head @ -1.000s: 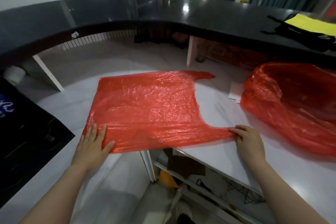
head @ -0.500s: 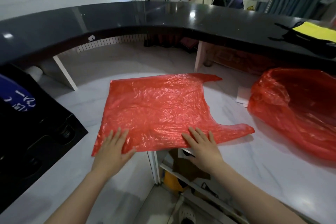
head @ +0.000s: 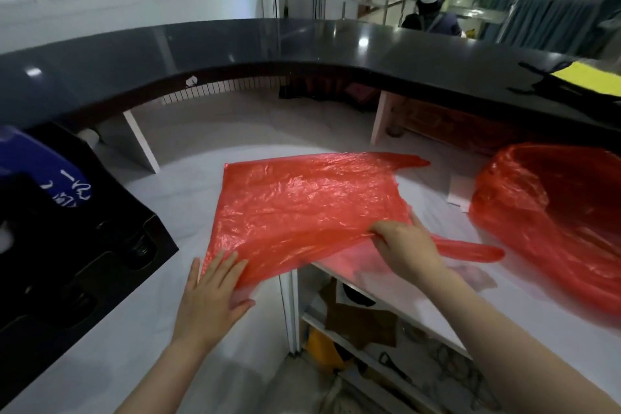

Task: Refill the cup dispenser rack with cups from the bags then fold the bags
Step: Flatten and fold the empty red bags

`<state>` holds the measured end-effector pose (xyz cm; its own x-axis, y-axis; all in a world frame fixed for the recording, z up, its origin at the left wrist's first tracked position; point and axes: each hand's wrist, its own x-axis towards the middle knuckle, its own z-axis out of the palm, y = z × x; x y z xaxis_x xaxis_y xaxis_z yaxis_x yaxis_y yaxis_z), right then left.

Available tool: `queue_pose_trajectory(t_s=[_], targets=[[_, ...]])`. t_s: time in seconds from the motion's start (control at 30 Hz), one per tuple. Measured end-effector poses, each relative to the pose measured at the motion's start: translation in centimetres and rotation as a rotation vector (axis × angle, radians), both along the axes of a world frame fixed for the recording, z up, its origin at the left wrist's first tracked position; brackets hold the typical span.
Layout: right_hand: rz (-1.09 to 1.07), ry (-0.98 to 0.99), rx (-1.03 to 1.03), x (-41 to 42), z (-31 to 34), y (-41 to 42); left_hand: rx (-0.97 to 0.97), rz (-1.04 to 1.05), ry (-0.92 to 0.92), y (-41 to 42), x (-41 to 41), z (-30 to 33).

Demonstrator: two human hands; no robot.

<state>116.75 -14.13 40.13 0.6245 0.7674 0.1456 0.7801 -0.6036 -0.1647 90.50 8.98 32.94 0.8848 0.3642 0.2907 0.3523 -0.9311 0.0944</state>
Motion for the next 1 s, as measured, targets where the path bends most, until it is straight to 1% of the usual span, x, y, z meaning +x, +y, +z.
queue_pose_trajectory(t_s=[0.07, 0.13, 0.17, 0.23, 0.27, 0.3, 0.33, 0.37, 0.47, 0.5, 0.53, 0.57, 0.6, 0.67, 0.7, 0.77, 0.83, 0.9, 1.0], targets=[[0.016, -0.012, -0.015, 0.9, 0.9, -0.1, -0.044, 0.026, -0.065, 0.4, -0.2, 0.0], [0.004, 0.008, -0.024, 1.6, 1.6, -0.4, -0.151, 0.087, -0.14, 1.3, -0.2, 0.1], [-0.002, 0.023, -0.028, 2.0, 1.9, -0.4, -0.27, 0.12, -0.161, 1.8, 0.0, 0.2], [-0.028, 0.027, -0.059, 2.5, 2.5, -0.4, -0.598, 0.199, -0.233, 2.4, 0.0, 1.2], [-0.043, 0.007, -0.08, 2.6, 2.7, -0.4, -0.732, 0.254, -0.276, 2.7, 0.0, 1.8], [-0.056, -0.036, -0.088, 2.7, 2.8, -0.2, -0.809, 0.292, -0.319, 3.0, 0.1, 2.2], [-0.069, -0.097, -0.07, 2.8, 2.8, -0.2, -0.839, 0.302, -0.364, 3.3, 0.3, 2.6], [-0.079, -0.18, -0.01, 2.7, 2.8, -0.3, -0.868, 0.297, -0.414, 3.6, 0.5, 2.9], [-0.071, -0.468, 0.335, 2.2, 2.1, -1.1, -0.918, 0.324, -0.581, 3.9, 1.4, 4.0], [-0.05, -0.493, 0.384, 2.0, 1.7, -1.5, -0.912, 0.34, -0.632, 3.9, 1.7, 4.1], [-0.023, -0.45, 0.384, 1.8, 1.1, -1.9, -0.902, 0.363, -0.677, 4.0, 2.1, 4.1], [-0.002, -0.338, 0.36, 1.7, 0.3, -2.2, -0.889, 0.394, -0.711, 4.2, 2.4, 4.1], [-0.022, -0.185, 0.311, 1.8, -0.6, -2.5, -0.875, 0.419, -0.733, 4.4, 2.7, 4.0], [-0.186, 0.123, 0.199, 2.2, -2.7, -3.0, -0.882, 0.452, -0.744, 5.2, 3.4, 3.7], [-0.28, 0.228, 0.183, 2.6, -3.6, -3.0, -0.896, 0.472, -0.746, 5.7, 3.6, 3.5], [-0.382, 0.324, 0.184, 3.5, -5.1, -2.8, -0.926, 0.517, -0.756, 6.7, 4.1, 3.0], [-0.417, 0.395, 0.247, 4.7, -5.5, -2.1, -0.972, 0.556, -0.76, 7.5, 4.6, 2.8], [-0.455, 0.518, 0.315, 6.2, -5.3, -1.0, -0.985, 0.588, -0.75, 8.0, 5.0, 3.0], [-0.392, 0.626, 0.447, 8.2, -4.7, 1.1, -0.905, 0.601, -0.755, 8.5, 5.6, 3.1]])
